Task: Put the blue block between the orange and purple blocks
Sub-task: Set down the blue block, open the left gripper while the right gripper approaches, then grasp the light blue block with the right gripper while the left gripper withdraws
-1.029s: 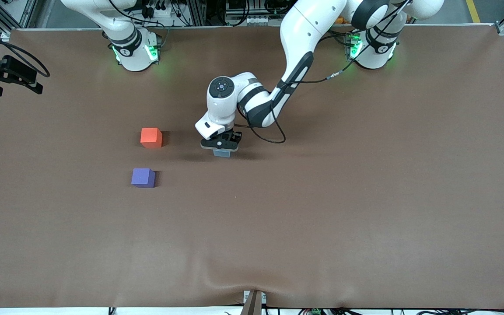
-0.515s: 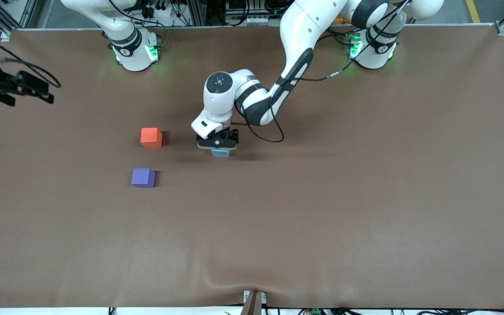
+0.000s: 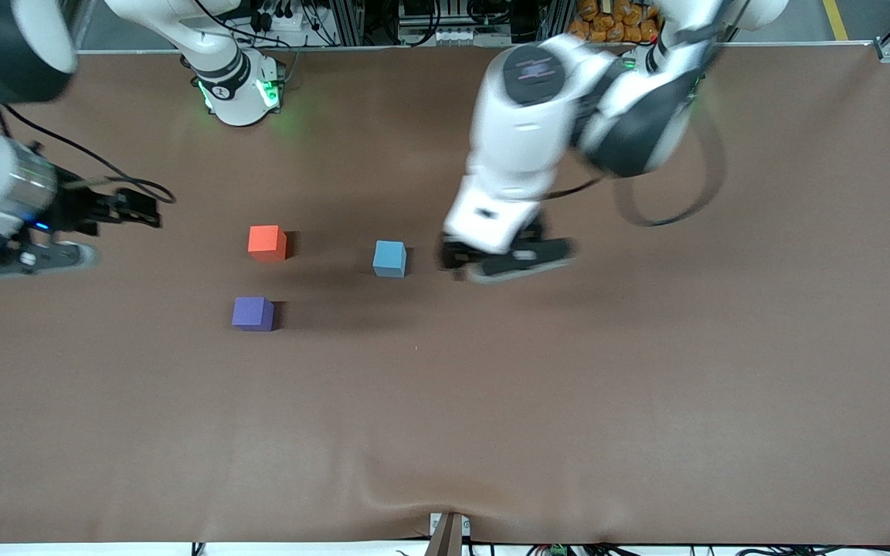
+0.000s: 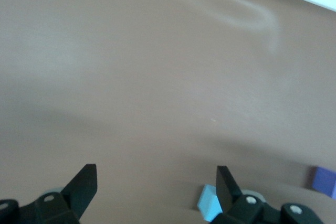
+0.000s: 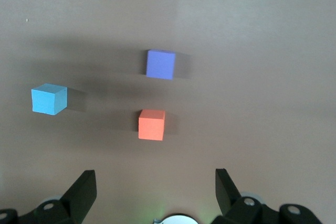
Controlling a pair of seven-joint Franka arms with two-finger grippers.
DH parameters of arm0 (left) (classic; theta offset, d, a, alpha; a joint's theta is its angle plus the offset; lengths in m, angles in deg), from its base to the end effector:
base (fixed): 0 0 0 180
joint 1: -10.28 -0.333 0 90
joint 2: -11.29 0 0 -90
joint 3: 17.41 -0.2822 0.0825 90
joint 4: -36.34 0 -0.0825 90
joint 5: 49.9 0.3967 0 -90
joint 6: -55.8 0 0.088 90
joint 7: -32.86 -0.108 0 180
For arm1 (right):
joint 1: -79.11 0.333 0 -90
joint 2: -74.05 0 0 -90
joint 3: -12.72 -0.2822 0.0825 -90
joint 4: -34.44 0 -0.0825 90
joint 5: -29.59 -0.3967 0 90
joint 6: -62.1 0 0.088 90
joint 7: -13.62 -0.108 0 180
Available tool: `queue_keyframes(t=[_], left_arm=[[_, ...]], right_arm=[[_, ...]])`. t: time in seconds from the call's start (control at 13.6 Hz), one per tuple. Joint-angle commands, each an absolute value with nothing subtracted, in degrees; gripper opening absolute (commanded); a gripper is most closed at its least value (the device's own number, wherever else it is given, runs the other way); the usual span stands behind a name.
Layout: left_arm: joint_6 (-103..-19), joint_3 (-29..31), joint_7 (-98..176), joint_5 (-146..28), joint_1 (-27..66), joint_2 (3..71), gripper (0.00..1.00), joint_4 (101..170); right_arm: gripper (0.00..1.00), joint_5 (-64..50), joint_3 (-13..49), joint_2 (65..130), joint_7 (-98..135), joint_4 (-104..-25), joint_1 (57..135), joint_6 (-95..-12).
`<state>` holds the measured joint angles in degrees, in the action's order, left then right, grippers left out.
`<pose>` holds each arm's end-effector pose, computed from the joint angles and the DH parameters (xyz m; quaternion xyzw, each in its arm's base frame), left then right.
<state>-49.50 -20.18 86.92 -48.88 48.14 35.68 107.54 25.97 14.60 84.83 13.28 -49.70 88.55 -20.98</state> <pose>0.5694 -0.4062 0.5081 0.9833 0.1596 0.0734 0.0464 0.5937 0.0878 0.5194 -0.9923 -0.0631 0.1048 0.0213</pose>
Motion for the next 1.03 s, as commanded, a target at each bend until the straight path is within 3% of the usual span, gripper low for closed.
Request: queue_keyframes(t=[0.0, 0.37, 0.96], left_arm=[[-44.2, -19.3, 81.5, -47.8, 41.1, 28.1, 1.0, 111.0], [-34.6, -19.1, 62.3, -47.9, 26.0, 22.6, 1.0, 111.7], [-34.4, -18.9, 47.5, -48.1, 15.8, 20.4, 1.0, 116.1]], right_arm=[[1.0, 21.3, 15.1, 85.7, 8.6, -54.9, 90.4, -26.2], [1.0, 19.5, 13.3, 86.5, -6.7, -65.7, 99.1, -40.8], [1.0, 22.5, 10.7, 98.0, -21.6, -66.4, 110.0, -53.5]])
